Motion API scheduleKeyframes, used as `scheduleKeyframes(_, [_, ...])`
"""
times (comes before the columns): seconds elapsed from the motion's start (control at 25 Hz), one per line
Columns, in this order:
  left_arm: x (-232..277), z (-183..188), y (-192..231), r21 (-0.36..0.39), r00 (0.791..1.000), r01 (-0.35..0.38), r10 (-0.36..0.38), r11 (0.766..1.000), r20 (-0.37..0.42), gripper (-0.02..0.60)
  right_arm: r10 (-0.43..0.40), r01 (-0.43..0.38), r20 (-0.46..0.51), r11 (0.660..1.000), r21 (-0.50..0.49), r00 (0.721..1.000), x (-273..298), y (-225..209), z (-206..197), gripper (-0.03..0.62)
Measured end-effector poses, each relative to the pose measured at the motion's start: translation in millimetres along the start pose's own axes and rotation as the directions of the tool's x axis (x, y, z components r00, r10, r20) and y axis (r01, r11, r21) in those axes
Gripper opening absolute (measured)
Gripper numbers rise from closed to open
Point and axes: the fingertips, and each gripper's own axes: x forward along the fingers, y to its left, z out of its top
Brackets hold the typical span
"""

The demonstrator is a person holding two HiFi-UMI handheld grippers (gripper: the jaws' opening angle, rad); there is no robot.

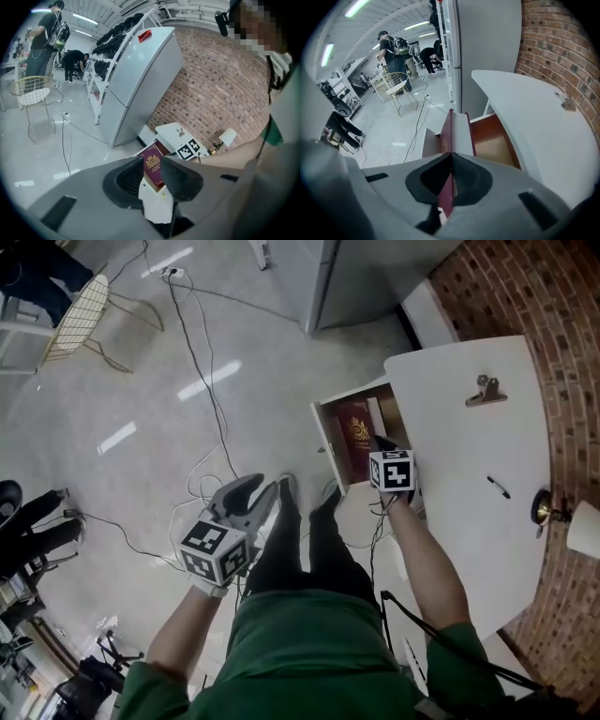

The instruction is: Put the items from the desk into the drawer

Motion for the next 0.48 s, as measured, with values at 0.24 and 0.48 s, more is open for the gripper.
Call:
scheduleKeyframes(0.24, [6,-20,14,-0.040,0.999,-0.039,0.038,0.998,-0.028,0.101,0.011,-0.010,-0.029,1.000,0.021,1.000,42,2,-30,0.009])
scheduleKeyframes(0.48, [12,-40,24,-0.068,0.997,-0.061,0.057,0.996,-0.057,0.101,0.021,-0.019,-0.056,0.999,0.034,0.998,69,-9,-46,0.012])
